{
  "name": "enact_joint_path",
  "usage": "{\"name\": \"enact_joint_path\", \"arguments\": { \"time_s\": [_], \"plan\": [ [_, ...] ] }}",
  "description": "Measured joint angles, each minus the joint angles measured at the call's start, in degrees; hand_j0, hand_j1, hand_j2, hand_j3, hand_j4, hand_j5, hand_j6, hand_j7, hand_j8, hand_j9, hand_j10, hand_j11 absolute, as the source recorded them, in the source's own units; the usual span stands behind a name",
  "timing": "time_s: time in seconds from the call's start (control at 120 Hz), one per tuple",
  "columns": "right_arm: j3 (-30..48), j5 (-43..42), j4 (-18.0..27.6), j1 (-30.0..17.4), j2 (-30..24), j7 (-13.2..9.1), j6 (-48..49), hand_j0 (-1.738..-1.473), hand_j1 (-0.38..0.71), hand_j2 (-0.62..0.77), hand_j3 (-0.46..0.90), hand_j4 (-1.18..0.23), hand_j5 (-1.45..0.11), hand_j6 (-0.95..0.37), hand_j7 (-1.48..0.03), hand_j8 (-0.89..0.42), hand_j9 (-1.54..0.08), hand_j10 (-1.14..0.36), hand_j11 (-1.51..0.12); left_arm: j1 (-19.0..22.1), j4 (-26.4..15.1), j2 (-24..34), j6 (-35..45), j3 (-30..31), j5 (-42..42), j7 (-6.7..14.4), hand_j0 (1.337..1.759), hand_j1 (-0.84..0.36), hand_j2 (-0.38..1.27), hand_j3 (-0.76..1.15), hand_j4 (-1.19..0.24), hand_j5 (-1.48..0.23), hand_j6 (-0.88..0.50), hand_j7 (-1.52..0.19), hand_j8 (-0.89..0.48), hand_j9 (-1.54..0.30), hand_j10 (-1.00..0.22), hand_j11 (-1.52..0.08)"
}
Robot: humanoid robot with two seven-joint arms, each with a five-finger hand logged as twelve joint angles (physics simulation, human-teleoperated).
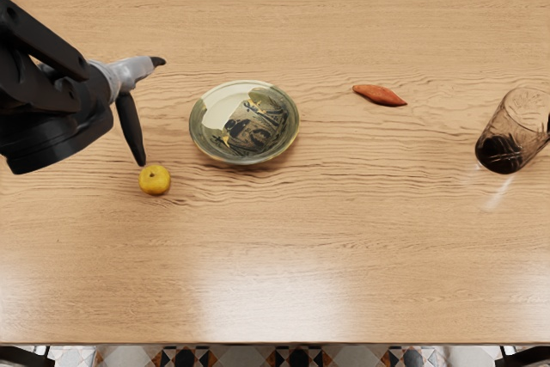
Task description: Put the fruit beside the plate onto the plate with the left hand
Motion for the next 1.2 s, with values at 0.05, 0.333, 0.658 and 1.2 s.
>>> {"name": "enact_joint_path", "arguments": {
  "time_s": [0.05,0.333,0.658,1.2],
  "plan": [
    [-0.01,0.00,0.01,0.01,0.00,0.00,0.00,-1.658,-0.33,0.00,0.00,-0.01,-0.02,-0.01,-0.02,-0.01,-0.02,-0.01,-0.02,0.27,-0.06,-0.21,-0.35,-0.96,-0.01,-0.04,1.658,0.34,0.00,0.00,-0.01,-0.01,-0.01,-0.01,-0.01,-0.01,-0.01,-0.01],
    [-0.02,0.00,0.01,0.01,0.00,0.00,0.00,-1.658,-0.33,0.00,0.00,-0.01,-0.02,-0.01,-0.02,-0.01,-0.02,-0.01,-0.02,7.88,-0.08,-1.14,4.80,-2.75,-0.01,-0.46,1.658,0.34,0.00,0.00,-0.01,-0.01,-0.01,-0.01,-0.01,-0.01,-0.01,-0.01],
    [0.00,0.00,0.03,-0.01,0.00,0.00,0.00,-1.658,-0.33,0.00,0.00,-0.01,-0.02,-0.01,-0.02,-0.01,-0.02,-0.01,-0.02,11.64,-0.06,-1.14,9.97,-3.06,-0.11,2.35,1.658,0.34,0.00,0.00,-0.01,-0.01,-0.01,-0.01,-0.01,-0.01,-0.01,-0.01],
    [-0.02,0.00,0.02,0.01,0.00,0.00,0.00,-1.658,-0.33,0.00,0.00,-0.01,-0.02,-0.01,-0.02,-0.01,-0.02,-0.01,-0.02,21.78,3.95,-1.14,11.41,-5.21,-2.14,2.76,1.658,0.34,0.00,0.00,-0.01,-0.01,-0.01,-0.01,-0.01,-0.01,-0.01,-0.01]
  ]
}}
